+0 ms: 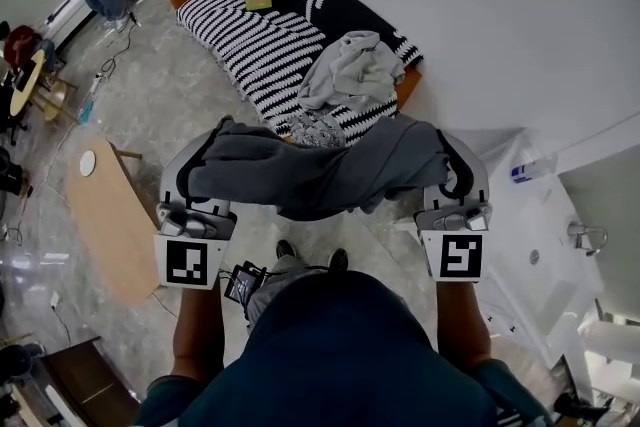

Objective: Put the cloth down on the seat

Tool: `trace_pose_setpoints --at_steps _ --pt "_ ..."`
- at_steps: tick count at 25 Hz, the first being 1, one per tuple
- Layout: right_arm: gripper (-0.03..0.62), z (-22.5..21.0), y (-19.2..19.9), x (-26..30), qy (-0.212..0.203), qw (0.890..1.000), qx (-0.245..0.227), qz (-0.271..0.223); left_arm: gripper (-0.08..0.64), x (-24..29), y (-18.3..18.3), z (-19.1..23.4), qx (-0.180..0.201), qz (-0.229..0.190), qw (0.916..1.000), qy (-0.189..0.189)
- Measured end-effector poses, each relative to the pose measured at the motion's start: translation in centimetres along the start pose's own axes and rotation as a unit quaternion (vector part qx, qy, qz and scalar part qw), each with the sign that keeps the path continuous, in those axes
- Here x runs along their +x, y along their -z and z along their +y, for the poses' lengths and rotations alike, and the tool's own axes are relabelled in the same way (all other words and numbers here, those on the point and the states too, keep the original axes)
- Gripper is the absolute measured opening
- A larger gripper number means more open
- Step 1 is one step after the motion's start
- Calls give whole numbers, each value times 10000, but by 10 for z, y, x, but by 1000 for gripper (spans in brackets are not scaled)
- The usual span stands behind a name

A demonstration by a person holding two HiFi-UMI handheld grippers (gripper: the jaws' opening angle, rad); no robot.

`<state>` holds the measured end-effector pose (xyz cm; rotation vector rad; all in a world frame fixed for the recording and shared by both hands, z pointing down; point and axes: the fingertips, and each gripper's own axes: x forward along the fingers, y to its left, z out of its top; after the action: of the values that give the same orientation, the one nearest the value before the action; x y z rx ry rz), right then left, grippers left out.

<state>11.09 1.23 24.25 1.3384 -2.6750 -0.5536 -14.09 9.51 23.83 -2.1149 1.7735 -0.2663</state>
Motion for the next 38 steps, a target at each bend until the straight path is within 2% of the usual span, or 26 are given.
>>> trace_pose_setpoints --at_steps 5,10,14,22,28,34,38 --pt "31 4 -4 8 273 9995 18 126 58 15 6 16 -97 -106 9996 240" --pt "31 11 -9 19 536 9982 -211 176 58 24 13 35 -85 -213 9983 542" --pt "31 25 -10 25 758 9965 -71 337 58 28 22 50 -111 -307 9967 744" --pt "31 42 -12 29 1065 9930 -174 473 58 33 35 69 -165 -464 9935 1023" --pt "31 40 -7 31 1137 9914 -349 540 58 45 43 69 -220 -487 9920 1145" --pt "31 21 5 40 1150 9914 -138 605 58 69 44 57 -292 -439 9920 1150" --pt "31 6 12 47 1089 9923 -123 581 58 83 44 49 -190 -328 9924 1173"
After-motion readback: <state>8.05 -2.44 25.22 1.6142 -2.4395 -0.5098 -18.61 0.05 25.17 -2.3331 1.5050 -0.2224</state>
